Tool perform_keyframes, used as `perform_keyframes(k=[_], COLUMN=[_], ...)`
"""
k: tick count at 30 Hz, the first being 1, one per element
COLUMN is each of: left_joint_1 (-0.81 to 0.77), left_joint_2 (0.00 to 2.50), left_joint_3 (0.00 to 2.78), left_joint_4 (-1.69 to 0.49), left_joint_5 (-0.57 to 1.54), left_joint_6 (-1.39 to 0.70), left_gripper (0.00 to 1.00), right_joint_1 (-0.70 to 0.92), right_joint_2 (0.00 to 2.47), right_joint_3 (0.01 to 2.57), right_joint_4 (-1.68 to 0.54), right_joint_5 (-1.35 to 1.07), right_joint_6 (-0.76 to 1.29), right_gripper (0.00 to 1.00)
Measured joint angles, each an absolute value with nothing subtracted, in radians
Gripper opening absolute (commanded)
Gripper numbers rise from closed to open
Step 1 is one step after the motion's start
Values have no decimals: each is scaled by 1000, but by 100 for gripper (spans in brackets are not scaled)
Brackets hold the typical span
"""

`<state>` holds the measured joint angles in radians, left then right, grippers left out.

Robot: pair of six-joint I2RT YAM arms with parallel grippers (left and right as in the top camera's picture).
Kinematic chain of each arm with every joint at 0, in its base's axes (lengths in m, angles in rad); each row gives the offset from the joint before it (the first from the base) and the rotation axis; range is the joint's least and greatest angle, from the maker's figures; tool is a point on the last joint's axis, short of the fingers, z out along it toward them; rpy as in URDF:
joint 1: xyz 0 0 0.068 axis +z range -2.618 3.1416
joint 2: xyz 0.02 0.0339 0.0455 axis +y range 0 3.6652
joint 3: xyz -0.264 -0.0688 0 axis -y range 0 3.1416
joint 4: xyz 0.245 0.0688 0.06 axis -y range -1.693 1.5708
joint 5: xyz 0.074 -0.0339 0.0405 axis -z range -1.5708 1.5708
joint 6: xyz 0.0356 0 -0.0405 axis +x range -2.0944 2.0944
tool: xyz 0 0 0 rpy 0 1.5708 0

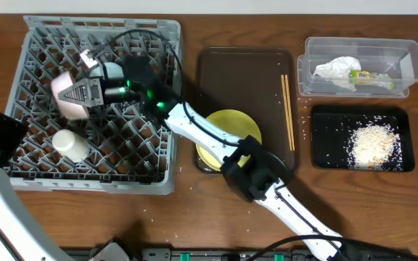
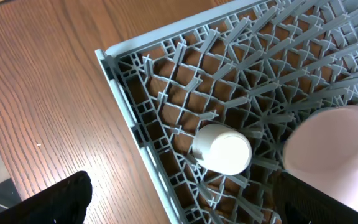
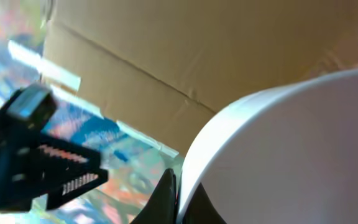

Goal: Sort waste into correct bins and load items into the dishwasher
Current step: 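Lift the pink cup with the right gripper and carry it over the rack, then lower the pink cup beside the blue bowl and open the right gripper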

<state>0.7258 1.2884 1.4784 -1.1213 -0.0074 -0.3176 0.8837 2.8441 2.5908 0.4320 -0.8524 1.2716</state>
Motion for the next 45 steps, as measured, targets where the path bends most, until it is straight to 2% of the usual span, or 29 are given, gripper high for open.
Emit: perform_keyframes(k=[12,23,27,31,36,40,45], left_joint_1=[726,726,726,726,726,726,726], left_joint_2=[1288,1288,1288,1288,1288,1288,1288], left_joint_3=[1478,1478,1478,1478,1478,1478,1478], left_joint_4=[-1121,-1121,-1121,-1121,-1121,-1122,-1122], left_joint_5=[-7,-7,-7,-7,-7,-7,-7], left_joint_6=[-318,-318,-318,-318,-318,-318,-318], left_gripper=[94,94,94,94,94,94,94], right_joint_1=[855,823,817,813,812,812,808], right_joint_2=[2890,2888,2880,2814,2709,2622,2519], right_joint_3=[2595,2603,2603,2603,2602,2601,2602], right_joint_4=[357,278,139,-126,-421,-546,-614], right_joint_5=[-832,-867,-861,-813,-692,-621,-565], right_joint_6=[1359,1327,1270,1146,970,863,775], right_gripper=[2,17,19,23,38,40,47])
